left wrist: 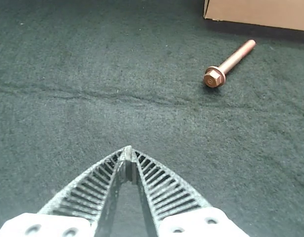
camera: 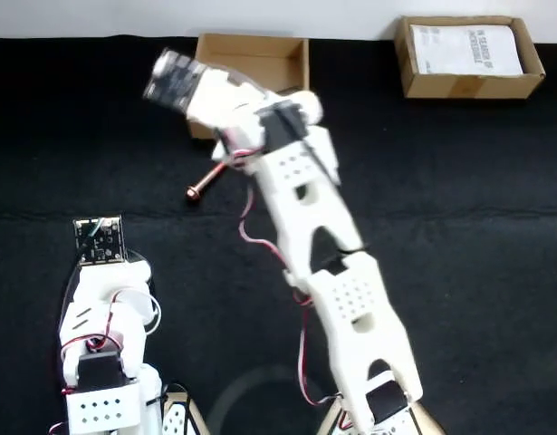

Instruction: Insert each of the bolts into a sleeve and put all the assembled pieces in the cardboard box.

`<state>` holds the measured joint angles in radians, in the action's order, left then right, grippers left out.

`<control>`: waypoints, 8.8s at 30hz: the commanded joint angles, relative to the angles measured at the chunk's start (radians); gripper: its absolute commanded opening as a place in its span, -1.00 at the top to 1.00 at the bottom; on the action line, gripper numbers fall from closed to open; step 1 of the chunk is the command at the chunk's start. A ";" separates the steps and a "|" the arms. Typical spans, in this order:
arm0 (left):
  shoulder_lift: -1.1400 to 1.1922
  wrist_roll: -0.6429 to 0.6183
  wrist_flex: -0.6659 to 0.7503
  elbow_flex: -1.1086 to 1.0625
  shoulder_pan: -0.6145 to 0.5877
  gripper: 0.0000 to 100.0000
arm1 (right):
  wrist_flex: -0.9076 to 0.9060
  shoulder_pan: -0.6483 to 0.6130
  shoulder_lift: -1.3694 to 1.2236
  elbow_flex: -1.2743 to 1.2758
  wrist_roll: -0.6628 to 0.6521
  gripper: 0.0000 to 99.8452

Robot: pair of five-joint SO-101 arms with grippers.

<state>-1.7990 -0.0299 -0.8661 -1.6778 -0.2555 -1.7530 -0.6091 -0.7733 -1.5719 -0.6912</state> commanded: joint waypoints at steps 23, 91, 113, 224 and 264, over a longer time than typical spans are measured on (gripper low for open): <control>-0.002 -0.387 0.195 -0.013 0.305 0.95 | -0.010 0.160 1.471 1.603 0.161 0.98; 2.040 -1.010 0.005 1.534 0.311 0.96 | -0.010 0.285 2.104 2.288 0.190 0.98; 2.424 -1.062 -0.084 1.876 0.165 0.96 | -0.010 0.285 2.109 2.293 0.190 0.98; 2.721 -0.382 -0.895 3.343 0.360 0.98 | 1.106 0.539 2.109 2.859 0.713 0.98; 1.187 -0.133 -0.786 2.037 0.441 0.98 | 0.941 0.311 2.605 2.839 0.795 0.98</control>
<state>-0.5516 -0.1695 -1.7100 0.4749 0.1665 -0.8109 -0.2915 1.8151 1.2912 0.1097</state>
